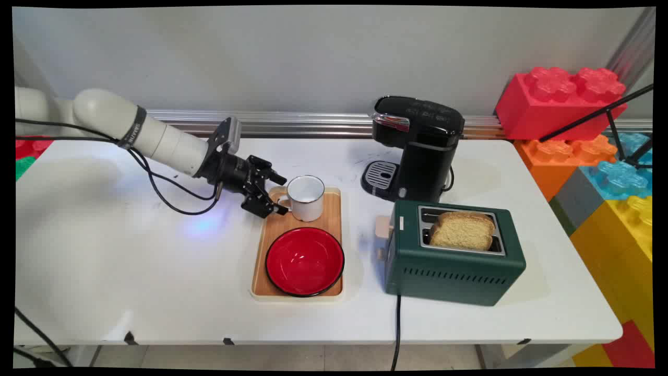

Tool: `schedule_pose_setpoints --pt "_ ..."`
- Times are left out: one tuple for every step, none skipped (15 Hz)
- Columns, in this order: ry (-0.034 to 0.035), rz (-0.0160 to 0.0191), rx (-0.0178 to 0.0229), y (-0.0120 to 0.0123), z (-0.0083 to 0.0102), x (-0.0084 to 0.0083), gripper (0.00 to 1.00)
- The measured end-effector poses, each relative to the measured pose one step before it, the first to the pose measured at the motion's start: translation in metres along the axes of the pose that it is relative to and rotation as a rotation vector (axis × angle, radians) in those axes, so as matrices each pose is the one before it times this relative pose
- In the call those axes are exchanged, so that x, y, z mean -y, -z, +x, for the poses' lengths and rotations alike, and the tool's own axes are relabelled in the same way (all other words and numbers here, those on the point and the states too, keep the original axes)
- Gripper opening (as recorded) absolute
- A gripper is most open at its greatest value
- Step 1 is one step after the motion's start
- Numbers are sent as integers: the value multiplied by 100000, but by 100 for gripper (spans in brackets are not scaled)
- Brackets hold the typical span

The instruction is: Press the toaster switch

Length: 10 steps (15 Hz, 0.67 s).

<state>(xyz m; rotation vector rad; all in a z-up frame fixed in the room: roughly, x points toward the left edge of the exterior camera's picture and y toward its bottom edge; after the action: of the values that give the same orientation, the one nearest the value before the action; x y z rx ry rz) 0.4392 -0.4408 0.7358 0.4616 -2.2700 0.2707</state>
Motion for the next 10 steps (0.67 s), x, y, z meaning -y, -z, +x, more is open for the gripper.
schedule_pose_setpoints --pt "-220 262 -492 238 498 4 100" --pt "-161 364 -528 271 636 -7 100" --pt "-239 280 -541 322 738 -51 100" --pt "-524 187 -602 386 1018 -72 100" --pt "-521 -166 -504 383 1143 -151 100" --pt "-429 -340 -387 332 1047 -174 100" --pt "-274 -346 -161 181 666 -143 100" --pt "-360 -987 -217 324 1223 -325 100" --pt "-257 -1112 -86 234 1020 -332 100" --pt "-456 -1788 11 219 1156 -472 100"
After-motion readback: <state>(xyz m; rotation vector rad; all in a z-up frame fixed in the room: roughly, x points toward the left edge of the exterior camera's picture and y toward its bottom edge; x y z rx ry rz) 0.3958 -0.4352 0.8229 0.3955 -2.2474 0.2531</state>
